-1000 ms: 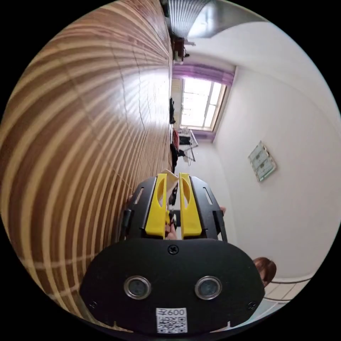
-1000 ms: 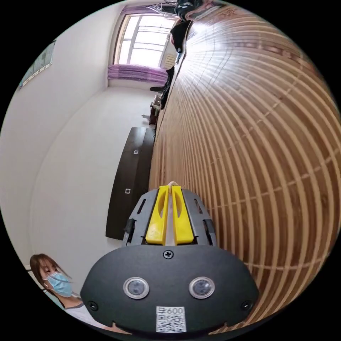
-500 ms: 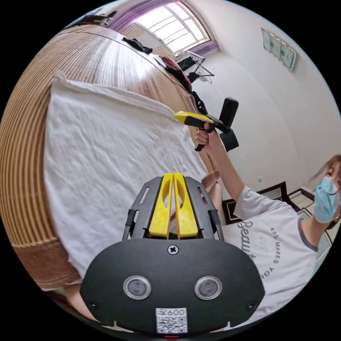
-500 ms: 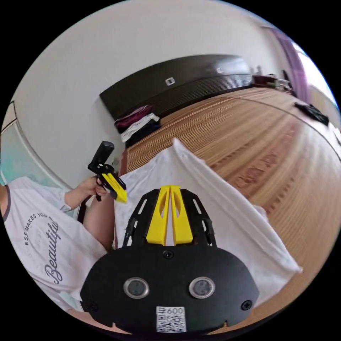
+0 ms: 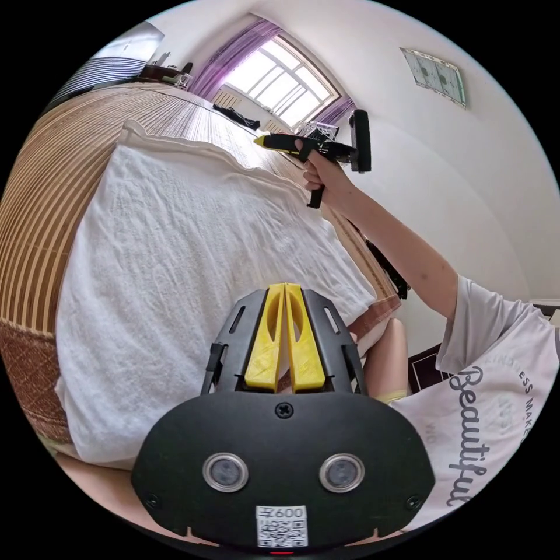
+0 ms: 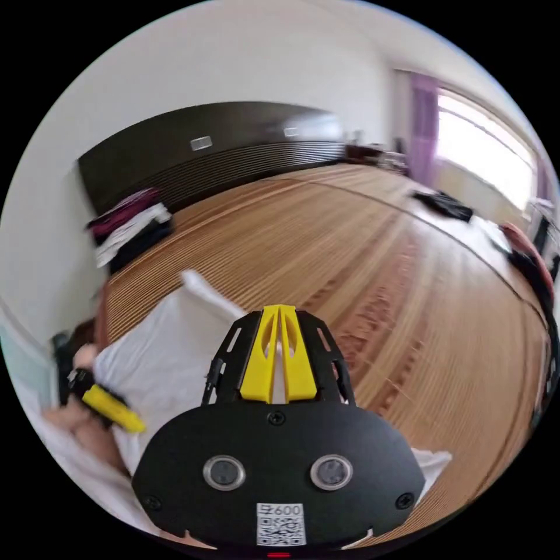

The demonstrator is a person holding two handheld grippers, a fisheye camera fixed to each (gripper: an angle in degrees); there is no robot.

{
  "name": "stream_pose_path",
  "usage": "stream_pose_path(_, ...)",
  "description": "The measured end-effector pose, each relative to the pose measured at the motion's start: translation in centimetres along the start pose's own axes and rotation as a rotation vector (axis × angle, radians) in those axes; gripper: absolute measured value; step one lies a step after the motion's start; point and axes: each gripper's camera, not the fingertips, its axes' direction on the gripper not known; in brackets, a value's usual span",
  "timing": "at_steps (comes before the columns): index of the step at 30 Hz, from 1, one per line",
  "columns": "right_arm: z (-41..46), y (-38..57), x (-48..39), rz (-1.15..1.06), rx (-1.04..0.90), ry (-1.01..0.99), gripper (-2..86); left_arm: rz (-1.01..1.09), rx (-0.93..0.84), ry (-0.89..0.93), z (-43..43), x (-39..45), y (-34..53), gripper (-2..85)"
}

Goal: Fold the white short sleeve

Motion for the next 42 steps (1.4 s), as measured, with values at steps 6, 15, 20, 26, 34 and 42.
stream_pose_path(6,8.9,2.3,-2.5,-0.112,-0.257,-0.312,-0.8,0.020,0.014,-0.017,1.0,-3.8,0.3,0.1)
stream_pose_path(15,6.8,4.8,8.8,0.466,0.059,0.018,-0.8,0.004,0.025,0.021,1.8,-11.8,0.0,0.1)
stream_pose_path(20,4.7,7.0,6.6,0.092,-0.117,-0.297,-0.8,0.008,0.033,0.017,2.1,-16.4,-0.4,0.1)
stream_pose_path(26,5.7,13.1,11.9,0.215,-0.371,-0.580,-0.8,0.005,0.031,0.019,2.5,-21.9,-0.9,0.1)
stream_pose_path(34,-4.4,21.3,19.5,0.753,0.128,0.160,-0.8,-0.005,0.031,0.021,3.4,-29.1,-1.3,0.0)
stream_pose_path(42,-5.9,24.5,13.4,0.343,-0.043,0.120,-0.8,-0.001,0.032,0.016,5.1,-36.0,-0.8,0.1)
